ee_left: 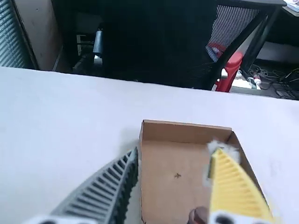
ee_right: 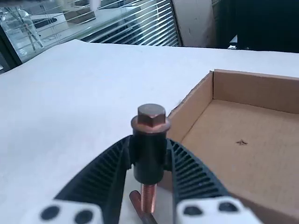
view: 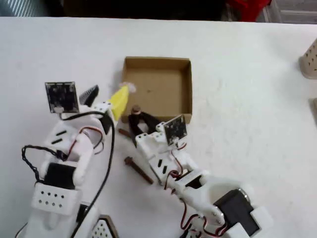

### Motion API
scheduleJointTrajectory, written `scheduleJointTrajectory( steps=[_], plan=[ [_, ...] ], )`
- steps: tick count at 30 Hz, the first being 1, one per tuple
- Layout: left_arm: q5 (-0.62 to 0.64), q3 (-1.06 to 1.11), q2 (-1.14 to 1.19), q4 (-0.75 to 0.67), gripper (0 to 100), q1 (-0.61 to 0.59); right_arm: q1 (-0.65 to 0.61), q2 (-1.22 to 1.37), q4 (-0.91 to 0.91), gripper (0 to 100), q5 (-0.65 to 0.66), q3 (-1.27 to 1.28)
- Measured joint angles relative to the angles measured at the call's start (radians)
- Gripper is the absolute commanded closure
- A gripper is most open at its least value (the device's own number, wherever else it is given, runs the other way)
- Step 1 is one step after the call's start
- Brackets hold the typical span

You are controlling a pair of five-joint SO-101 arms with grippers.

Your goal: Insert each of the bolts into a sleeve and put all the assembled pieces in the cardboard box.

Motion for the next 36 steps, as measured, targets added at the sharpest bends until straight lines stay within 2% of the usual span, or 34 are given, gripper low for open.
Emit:
scheduleJointTrajectory(
  steps=[1, 4, 7, 9, 13, 16, 22, 27, 31, 34, 36],
  plan=[
    [0.0, -0.012, 0.0, 0.011, 100, -0.003, 0.0, 0.0, 0.012, 98.2, 0.0, 0.0],
    [0.0, -0.029, 0.0, 0.057, 93, -0.012, 0.0, 0.0, 0.072, 98.2, 0.0, 0.0],
    [0.002, -0.029, 0.0, 0.137, 98, -0.055, 0.0, 0.0, 0.123, 98.2, 0.0, 0.0],
    [0.002, -0.029, -0.018, 0.19, 97, -0.098, 0.0, 0.0, 0.127, 98.2, 0.0, 0.0],
    [0.002, -0.02, -0.17, 0.318, 98, -0.164, 0.015, -0.005, 0.13, 98.2, -0.006, 0.0],
    [-0.009, 0.068, -0.333, 0.39, 98, -0.176, 0.028, -0.046, 0.133, 98.2, -0.006, 0.0],
    [-0.15, 0.4, -0.608, 0.414, 98, -0.221, 0.052, -0.235, 0.279, 98.2, -0.006, 0.031],
    [-0.167, 0.496, -0.655, 0.473, 98, -0.322, 0.117, -0.496, 0.585, 98.1, -0.006, 0.029],
    [-0.178, 0.557, -0.657, 0.514, 98, -0.339, 0.181, -0.707, 0.999, 97.8, -0.006, -0.08],
    [-0.252, 0.582, -0.657, 0.516, 98, -0.342, 0.204, -0.773, 1.313, 97.8, -0.008, -0.206],
    [-0.304, 0.582, -0.657, 0.516, 98, -0.342, 0.203, -0.773, 1.415, 98.1, -0.002, -0.247]
  ],
)
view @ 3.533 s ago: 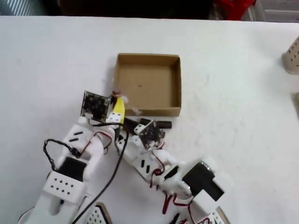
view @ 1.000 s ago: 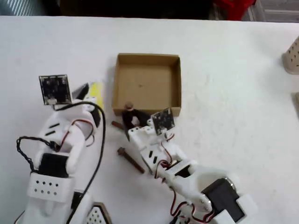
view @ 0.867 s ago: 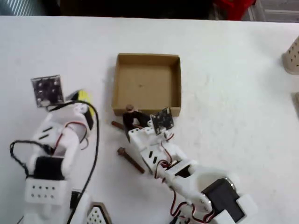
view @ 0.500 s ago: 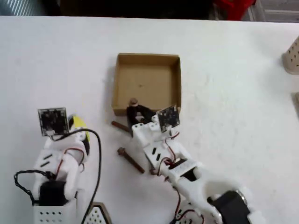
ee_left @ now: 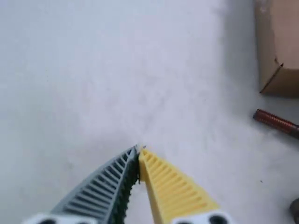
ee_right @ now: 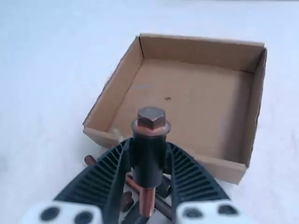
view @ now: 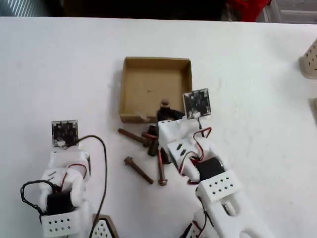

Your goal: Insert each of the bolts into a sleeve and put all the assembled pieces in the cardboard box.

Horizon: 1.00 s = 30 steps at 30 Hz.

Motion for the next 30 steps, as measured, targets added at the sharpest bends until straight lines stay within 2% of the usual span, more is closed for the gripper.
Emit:
scheduleJointTrajectory(
  steps=[4, 9, 15, 22, 30],
  plan=[
    [-0.028, 0.0, 0.0, 0.0, 98, 0.0, 0.012, 0.083, 0.018, 98.1, 0.095, -0.063],
    [-0.035, 0.0, 0.0, 0.002, 98, 0.0, 0.086, 0.279, 0.04, 98.1, 0.097, -0.227],
    [-0.052, 0.0, 0.0, 0.025, 98, 0.0, 0.16, 0.598, 0.206, 98.1, 0.097, -0.566],
    [-0.275, 0.0, 0.0, 0.049, 98, 0.0, 0.169, 0.977, 0.334, 97.8, 0.097, -0.98],
    [-0.322, 0.0, 0.0, 0.049, 98, 0.0, 0.186, 1.306, 0.342, 97.8, 0.098, -1.263]
  ],
)
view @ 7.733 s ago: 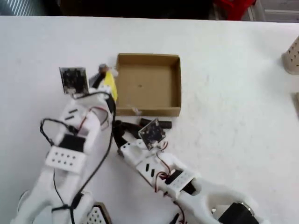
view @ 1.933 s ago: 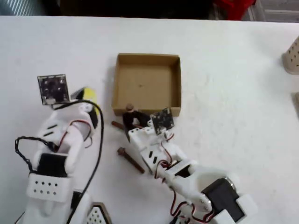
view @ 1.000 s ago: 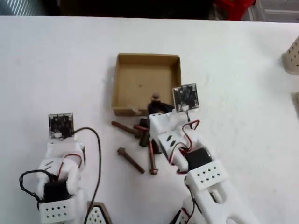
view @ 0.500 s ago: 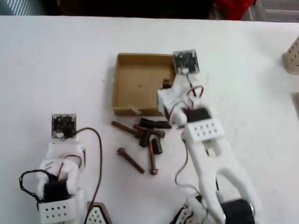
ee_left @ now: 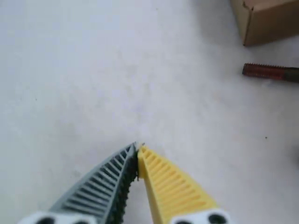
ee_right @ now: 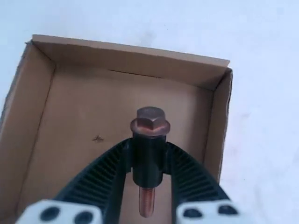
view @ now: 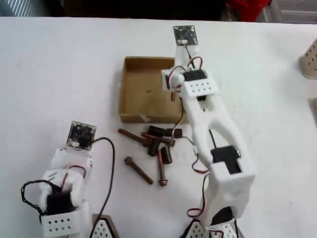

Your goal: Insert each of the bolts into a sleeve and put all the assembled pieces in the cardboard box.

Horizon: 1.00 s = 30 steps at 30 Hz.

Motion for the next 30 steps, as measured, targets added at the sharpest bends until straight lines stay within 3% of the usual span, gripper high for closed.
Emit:
scheduleJointTrajectory(
  steps=[10, 18, 21, 25, 27, 30],
  plan=[
    [0.0, 0.0, 0.0, 0.0, 98, 0.0, -0.002, 0.19, 0.19, 97.4, 0.118, -0.256],
    [0.0, 0.0, 0.0, 0.0, 98, 0.0, -0.002, 0.219, 0.313, 76.9, 0.123, -0.377],
    [0.0, 0.0, 0.0, 0.0, 98, 0.0, 0.0, 0.221, 0.324, 81.3, 0.123, -0.382],
    [0.0, 0.0, 0.0, 0.0, 98, 0.0, 0.02, 0.221, 0.333, 99.6, 0.123, -0.384],
    [0.0, 0.0, 0.0, 0.0, 98, 0.0, 0.031, 0.219, 0.354, 95.6, 0.123, -0.384],
    [0.0, 0.0, 0.0, 0.0, 98, 0.0, 0.038, 0.187, 0.425, 98.3, 0.123, -0.384]
  ],
)
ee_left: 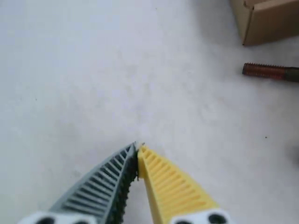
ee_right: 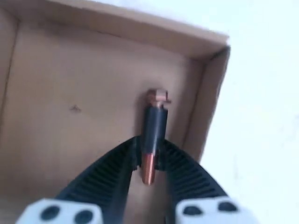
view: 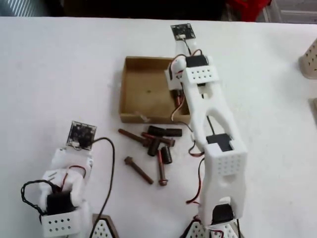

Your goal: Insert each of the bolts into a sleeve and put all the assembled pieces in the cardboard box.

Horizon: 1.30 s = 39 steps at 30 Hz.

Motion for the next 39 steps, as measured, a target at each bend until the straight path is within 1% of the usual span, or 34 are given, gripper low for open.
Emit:
scheduleJointTrajectory(
  steps=[3, 10, 14, 18, 21, 25, 28, 33, 34, 39],
  plan=[
    [0.0, 0.0, 0.0, 0.0, 98, 0.0, 0.003, -0.075, 0.087, 98.3, 0.0, 0.0],
    [0.0, 0.0, 0.0, 0.0, 98, 0.0, 0.002, -0.262, 0.354, 98.2, 0.0, 0.0],
    [0.0, 0.0, 0.0, 0.0, 98, 0.0, 0.002, -0.345, 0.416, 98.2, 0.0, 0.066],
    [0.0, 0.0, 0.0, 0.0, 98, 0.0, -0.002, -0.454, 0.379, 98.2, 0.066, 0.265],
    [0.0, 0.0, 0.0, 0.0, 98, 0.0, -0.02, -0.555, 0.276, 98.2, 0.11, 0.474],
    [0.0, 0.0, 0.0, 0.0, 98, 0.0, -0.054, -0.683, 0.114, 98.1, 0.135, 0.743],
    [0.0, 0.0, 0.0, 0.0, 98, 0.0, -0.077, -0.756, 0.066, 98.1, 0.221, 0.861],
    [0.0, 0.0, 0.0, 0.0, 98, 0.0, -0.123, -0.802, 0.031, 97.7, 0.48, 0.962],
    [0.0, 0.0, 0.0, 0.0, 98, 0.0, -0.126, -0.802, 0.014, 96.4, 0.529, 0.979],
    [0.0, 0.0, 0.0, 0.0, 98, 0.0, -0.124, -0.75, -0.075, 83.1, 0.738, 1.03]
  ],
)
